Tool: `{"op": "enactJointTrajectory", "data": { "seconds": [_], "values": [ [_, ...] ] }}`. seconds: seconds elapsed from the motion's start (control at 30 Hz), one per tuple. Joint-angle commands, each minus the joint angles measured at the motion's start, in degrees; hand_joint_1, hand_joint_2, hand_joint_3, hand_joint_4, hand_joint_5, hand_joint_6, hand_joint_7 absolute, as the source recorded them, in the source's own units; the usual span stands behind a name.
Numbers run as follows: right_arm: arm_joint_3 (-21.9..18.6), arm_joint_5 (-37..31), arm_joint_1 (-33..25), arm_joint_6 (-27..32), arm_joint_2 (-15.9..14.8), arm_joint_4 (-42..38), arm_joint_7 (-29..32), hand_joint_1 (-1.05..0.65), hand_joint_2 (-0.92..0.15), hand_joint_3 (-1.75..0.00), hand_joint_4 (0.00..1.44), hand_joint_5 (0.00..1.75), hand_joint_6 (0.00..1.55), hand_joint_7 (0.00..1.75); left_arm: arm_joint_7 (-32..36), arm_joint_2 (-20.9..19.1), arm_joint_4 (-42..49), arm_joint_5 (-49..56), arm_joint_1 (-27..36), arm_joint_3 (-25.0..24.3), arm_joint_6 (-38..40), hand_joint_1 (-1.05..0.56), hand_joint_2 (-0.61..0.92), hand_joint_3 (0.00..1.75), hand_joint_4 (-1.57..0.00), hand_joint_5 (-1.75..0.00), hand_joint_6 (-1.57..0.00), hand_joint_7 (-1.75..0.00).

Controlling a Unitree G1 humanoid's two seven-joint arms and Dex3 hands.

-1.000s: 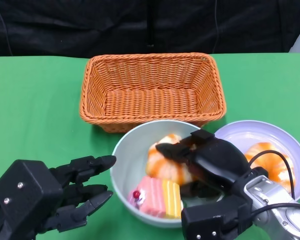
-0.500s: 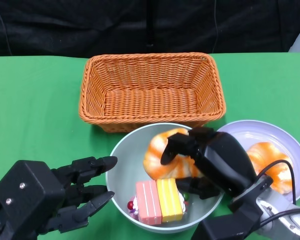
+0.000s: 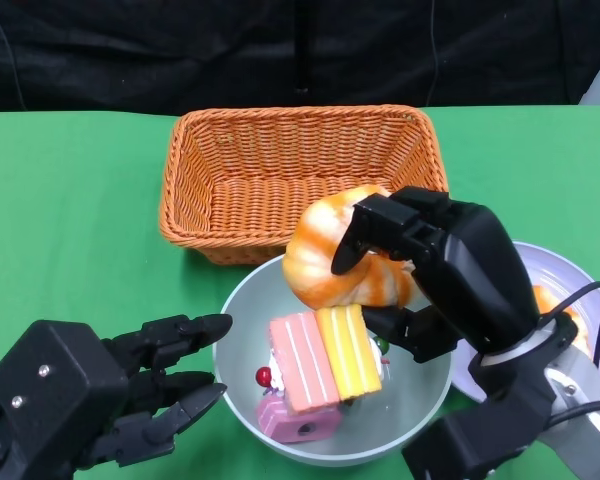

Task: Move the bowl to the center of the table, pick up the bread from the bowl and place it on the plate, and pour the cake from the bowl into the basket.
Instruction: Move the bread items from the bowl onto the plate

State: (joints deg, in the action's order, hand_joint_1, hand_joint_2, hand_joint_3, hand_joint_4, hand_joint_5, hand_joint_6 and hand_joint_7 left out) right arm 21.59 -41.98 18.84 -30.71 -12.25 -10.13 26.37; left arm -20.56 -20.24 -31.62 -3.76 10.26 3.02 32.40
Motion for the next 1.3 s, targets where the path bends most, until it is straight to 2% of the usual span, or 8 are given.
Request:
{"op": "enactJointTrajectory", "data": {
  "seconds": [0.03, 0.37, 0.77, 0.87, 0.97, 1.07, 1.27, 1.3],
  "values": [
    [-1.57, 1.24, -1.67, 0.68, -0.87, 2.77, -2.14, -0.09, 0.02, -1.70, 1.04, 1.75, 0.81, 1.72, 0.30, -0.58, 0.43, 0.14, -0.03, -0.65, -0.62, -0.58, 0.92, 0.51, -0.39, -0.32, -0.40, 0.00],
    [-2.08, 2.30, -3.80, -0.56, -0.80, 2.67, -6.17, -0.05, 0.00, -1.68, 1.04, 1.75, 0.80, 1.71, 0.31, -0.69, 0.06, 0.14, -0.15, -0.66, -0.13, -0.57, 0.92, 0.52, -0.38, -0.33, -0.40, 0.00],
    [1.61, -1.40, -1.56, 1.55, 1.98, -8.17, -6.15, -0.07, -0.20, -1.46, 0.98, 1.75, 0.91, 1.42, 0.55, -0.43, -0.59, 0.15, -0.05, -0.28, 0.86, -0.56, 0.92, 0.52, -0.38, -0.34, -0.40, 0.00],
    [2.98, -1.57, -0.48, 2.30, 1.97, -9.92, -8.64, -0.09, -0.29, -1.32, 0.95, 1.62, 0.96, 1.06, 0.64, -0.24, -0.76, 0.05, 0.11, -0.26, 1.00, -0.56, 0.92, 0.52, -0.38, -0.34, -0.40, 0.00],
    [3.96, -0.72, -0.11, 4.27, 1.25, -8.84, -14.35, -0.17, -0.49, -0.88, 0.85, 1.32, 0.93, 0.60, 0.67, -0.21, -0.73, 0.09, 0.12, -0.23, 0.96, -0.57, 0.92, 0.52, -0.38, -0.35, -0.40, -0.01],
    [4.17, 0.95, -0.55, 6.65, 0.73, -6.72, -20.51, -0.26, -0.57, -0.60, 0.50, 0.88, 0.62, 0.23, 0.72, -0.14, -0.61, 0.14, 0.09, -0.19, 0.82, -0.60, 0.92, 0.51, -0.39, -0.37, -0.41, -0.01],
    [3.82, 0.58, -1.65, 9.70, 0.11, -3.10, -23.59, -0.28, -0.64, -0.44, 0.44, 0.72, 0.57, 0.12, 0.74, -0.23, -0.61, 0.29, 0.08, -0.09, 0.80, -0.60, 0.92, 0.50, -0.38, -0.38, -0.41, -0.01],
    [3.62, -0.27, -2.25, 11.41, -0.28, -1.01, -24.47, -0.47, -0.75, -0.30, 0.23, 0.65, 0.39, 0.06, 0.69, -0.32, -0.60, 0.37, 0.06, -0.03, 0.78, -0.58, 0.92, 0.51, -0.38, -0.38, -0.40, 0.00]
  ]
}}
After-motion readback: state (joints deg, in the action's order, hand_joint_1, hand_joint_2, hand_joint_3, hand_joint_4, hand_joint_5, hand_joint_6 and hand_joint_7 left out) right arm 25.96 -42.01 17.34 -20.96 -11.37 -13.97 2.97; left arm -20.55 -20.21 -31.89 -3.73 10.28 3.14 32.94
